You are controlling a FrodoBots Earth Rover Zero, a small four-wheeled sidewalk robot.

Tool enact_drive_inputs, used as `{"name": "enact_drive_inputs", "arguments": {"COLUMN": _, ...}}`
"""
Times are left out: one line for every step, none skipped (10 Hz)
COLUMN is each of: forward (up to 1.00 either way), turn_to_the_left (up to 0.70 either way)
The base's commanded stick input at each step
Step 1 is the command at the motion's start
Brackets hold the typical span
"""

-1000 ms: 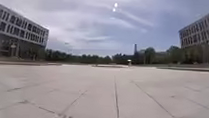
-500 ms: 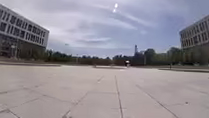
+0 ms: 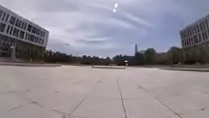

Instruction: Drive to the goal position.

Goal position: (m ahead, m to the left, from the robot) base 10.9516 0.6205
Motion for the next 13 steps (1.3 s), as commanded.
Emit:
{"name": "enact_drive_inputs", "arguments": {"forward": 0.7, "turn_to_the_left": 0.0}}
{"name": "enact_drive_inputs", "arguments": {"forward": 0.7, "turn_to_the_left": 0.0}}
{"name": "enact_drive_inputs", "arguments": {"forward": 0.7, "turn_to_the_left": 0.0}}
{"name": "enact_drive_inputs", "arguments": {"forward": 0.7, "turn_to_the_left": 0.0}}
{"name": "enact_drive_inputs", "arguments": {"forward": 0.7, "turn_to_the_left": 0.0}}
{"name": "enact_drive_inputs", "arguments": {"forward": 0.7, "turn_to_the_left": 0.0}}
{"name": "enact_drive_inputs", "arguments": {"forward": 0.7, "turn_to_the_left": 0.0}}
{"name": "enact_drive_inputs", "arguments": {"forward": 0.7, "turn_to_the_left": 0.0}}
{"name": "enact_drive_inputs", "arguments": {"forward": 0.7, "turn_to_the_left": 0.0}}
{"name": "enact_drive_inputs", "arguments": {"forward": 0.7, "turn_to_the_left": 0.0}}
{"name": "enact_drive_inputs", "arguments": {"forward": 0.7, "turn_to_the_left": 0.0}}
{"name": "enact_drive_inputs", "arguments": {"forward": 0.7, "turn_to_the_left": 0.0}}
{"name": "enact_drive_inputs", "arguments": {"forward": 0.7, "turn_to_the_left": 0.0}}
